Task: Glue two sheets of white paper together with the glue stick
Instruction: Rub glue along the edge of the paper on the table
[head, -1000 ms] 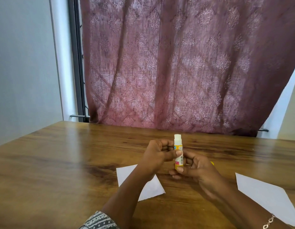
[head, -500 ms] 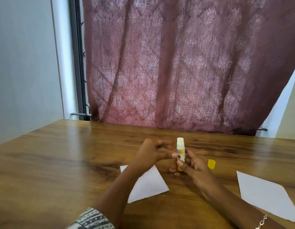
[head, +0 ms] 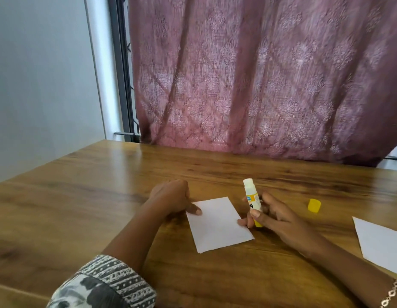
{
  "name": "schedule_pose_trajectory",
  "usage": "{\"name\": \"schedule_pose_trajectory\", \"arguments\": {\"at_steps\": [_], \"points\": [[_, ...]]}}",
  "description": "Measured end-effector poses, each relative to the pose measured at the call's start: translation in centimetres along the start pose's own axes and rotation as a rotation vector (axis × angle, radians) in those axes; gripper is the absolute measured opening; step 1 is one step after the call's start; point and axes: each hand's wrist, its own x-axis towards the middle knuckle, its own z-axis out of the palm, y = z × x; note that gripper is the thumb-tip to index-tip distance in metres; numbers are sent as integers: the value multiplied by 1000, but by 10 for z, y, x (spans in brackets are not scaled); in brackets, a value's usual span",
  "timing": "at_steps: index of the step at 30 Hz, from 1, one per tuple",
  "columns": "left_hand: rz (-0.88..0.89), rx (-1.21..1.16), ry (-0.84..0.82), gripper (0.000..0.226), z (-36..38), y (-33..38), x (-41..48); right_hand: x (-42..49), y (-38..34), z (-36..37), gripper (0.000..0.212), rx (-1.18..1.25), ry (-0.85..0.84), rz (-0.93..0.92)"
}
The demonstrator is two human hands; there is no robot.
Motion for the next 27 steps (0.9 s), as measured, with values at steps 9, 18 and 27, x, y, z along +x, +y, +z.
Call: {"name": "schedule_pose_trajectory", "arguments": {"at_steps": [9, 18, 27], "points": [[21, -307, -35, 21, 1, 2, 1, 0, 2, -3, 37, 19, -43, -25], [18, -247, -95, 33, 5, 10, -3, -1, 3, -4, 17, -17, -80, -13], [22, -320, -66, 22, 4, 16, -6, -1, 0, -5, 19, -38, -104, -12]]}}
